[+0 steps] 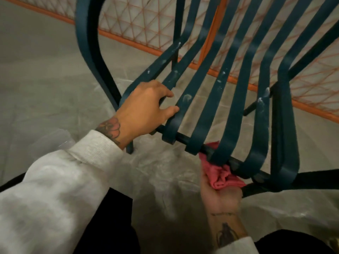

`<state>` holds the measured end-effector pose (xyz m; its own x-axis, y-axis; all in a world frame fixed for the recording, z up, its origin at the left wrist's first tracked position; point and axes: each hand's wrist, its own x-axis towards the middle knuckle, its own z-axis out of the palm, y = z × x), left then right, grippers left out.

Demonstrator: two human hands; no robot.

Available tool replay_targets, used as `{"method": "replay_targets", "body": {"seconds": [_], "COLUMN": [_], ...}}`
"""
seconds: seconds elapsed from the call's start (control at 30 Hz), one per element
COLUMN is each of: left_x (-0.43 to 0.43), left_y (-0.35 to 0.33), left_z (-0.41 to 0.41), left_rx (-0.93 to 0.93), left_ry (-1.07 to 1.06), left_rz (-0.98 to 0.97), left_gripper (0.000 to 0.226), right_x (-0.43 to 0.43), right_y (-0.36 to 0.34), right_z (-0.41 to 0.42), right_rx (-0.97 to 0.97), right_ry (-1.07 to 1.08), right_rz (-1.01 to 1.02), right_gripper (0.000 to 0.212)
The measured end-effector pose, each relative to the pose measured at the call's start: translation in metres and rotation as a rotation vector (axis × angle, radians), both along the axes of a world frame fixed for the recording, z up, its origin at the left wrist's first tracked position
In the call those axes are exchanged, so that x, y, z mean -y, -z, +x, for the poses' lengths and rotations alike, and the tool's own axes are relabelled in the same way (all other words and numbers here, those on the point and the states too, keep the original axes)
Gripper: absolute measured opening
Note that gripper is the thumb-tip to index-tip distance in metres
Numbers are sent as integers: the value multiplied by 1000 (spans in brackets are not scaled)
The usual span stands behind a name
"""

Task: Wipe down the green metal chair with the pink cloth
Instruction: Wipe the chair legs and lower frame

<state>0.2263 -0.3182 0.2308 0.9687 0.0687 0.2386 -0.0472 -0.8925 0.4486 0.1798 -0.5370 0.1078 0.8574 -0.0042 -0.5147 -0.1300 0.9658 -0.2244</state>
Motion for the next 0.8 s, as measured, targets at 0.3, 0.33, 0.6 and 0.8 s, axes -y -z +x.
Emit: {"method": "replay_targets", "body": {"seconds": [0.3,0.33,0.6,0.8], "left_x": [-32,-36,-51,-52], "left_y": [3,1,-10,-14], "left_z": [-13,-12,-4,-4], "left_rx": [-59,-73,-89,-100], "left_ry": [-190,-209,-305,-300], "left_rz": [-52,-99,-268,-217], "left_gripper": [55,54,38,38], "right_x": [-143,-144,-56,-96], "right_y": [1,3,14,17], "right_z": [24,25,3,14], "right_rx": [68,79,-29,-38], "right_ry": [-450,-471,-221,-339], "right_rz": [221,239,65,58], "right_gripper": [57,55,50,60]}}
